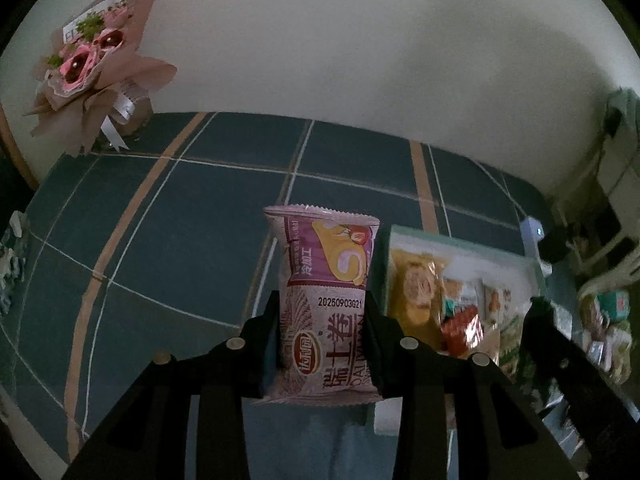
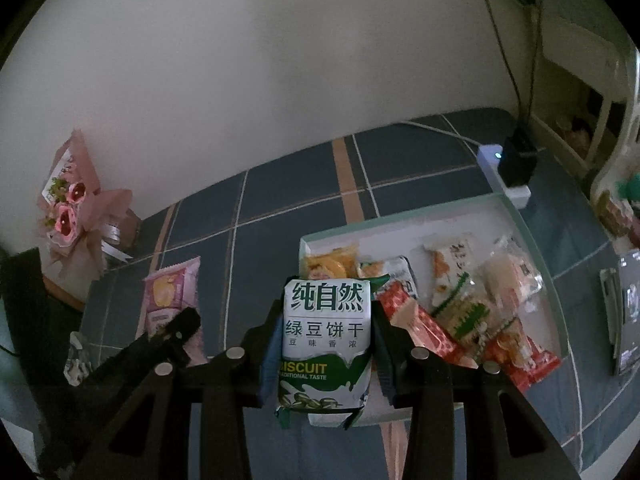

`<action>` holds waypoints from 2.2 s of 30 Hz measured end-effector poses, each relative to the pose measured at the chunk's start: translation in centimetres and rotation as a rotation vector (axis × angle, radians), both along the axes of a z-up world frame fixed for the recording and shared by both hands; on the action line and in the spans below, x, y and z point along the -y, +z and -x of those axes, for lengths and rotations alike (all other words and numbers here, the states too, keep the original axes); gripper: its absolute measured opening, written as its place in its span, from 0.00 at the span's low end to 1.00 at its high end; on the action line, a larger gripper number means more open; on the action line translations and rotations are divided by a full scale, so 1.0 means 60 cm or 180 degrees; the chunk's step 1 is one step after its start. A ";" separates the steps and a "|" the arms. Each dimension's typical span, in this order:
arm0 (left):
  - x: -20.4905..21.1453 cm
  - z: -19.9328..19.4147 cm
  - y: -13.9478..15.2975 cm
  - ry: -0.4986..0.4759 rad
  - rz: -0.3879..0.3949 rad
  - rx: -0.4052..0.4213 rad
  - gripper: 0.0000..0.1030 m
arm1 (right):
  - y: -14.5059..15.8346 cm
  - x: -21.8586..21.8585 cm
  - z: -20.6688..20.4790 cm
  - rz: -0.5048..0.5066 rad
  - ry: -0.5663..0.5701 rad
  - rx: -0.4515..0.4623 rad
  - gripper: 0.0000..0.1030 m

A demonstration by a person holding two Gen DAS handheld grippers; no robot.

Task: Organize snacks
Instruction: 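Carry the pink-purple bag and biscuit pack over the tray with both grippers, then open both grippers to drop the pink bag and biscuit pack into the tray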

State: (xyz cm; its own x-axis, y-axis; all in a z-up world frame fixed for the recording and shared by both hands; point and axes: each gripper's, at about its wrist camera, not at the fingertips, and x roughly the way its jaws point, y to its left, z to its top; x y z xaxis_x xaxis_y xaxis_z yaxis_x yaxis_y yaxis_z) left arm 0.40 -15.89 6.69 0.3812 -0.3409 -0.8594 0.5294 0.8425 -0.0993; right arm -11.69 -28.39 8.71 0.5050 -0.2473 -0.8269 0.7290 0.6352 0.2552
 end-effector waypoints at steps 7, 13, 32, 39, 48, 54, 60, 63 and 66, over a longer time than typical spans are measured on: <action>0.035 0.050 -0.016 -0.0337 -0.0088 -0.0033 0.37 | 0.000 0.031 0.061 -0.0034 -0.0213 0.0062 0.41; 0.073 0.083 -0.032 -0.0629 -0.0074 -0.0168 0.37 | -0.014 0.092 0.121 -0.0077 -0.0664 -0.0019 0.41; 0.120 0.107 -0.100 -0.0809 -0.0252 -0.0388 0.37 | -0.107 0.133 0.102 -0.0330 -0.0683 -0.0251 0.41; 0.122 0.105 -0.103 -0.0799 -0.0295 -0.0417 0.38 | -0.108 0.127 0.097 -0.0314 -0.0667 -0.0320 0.41; 0.118 0.095 -0.108 -0.0697 -0.0265 -0.0517 0.56 | -0.112 0.131 0.101 -0.0364 -0.0701 -0.0383 0.42; 0.094 0.068 -0.099 -0.0434 -0.0286 -0.0518 0.63 | -0.110 0.129 0.101 -0.0364 -0.0717 -0.0426 0.53; 0.045 0.015 -0.087 0.0081 -0.0413 -0.0326 0.78 | -0.100 0.118 0.088 -0.0216 -0.0676 -0.0531 0.76; 0.024 -0.004 -0.084 0.0257 -0.0483 -0.0252 0.81 | -0.097 0.109 0.075 -0.0168 -0.0603 -0.0567 0.79; 0.002 -0.023 -0.082 0.0418 -0.0547 -0.0194 0.82 | -0.094 0.096 0.060 -0.0106 -0.0512 -0.0610 0.81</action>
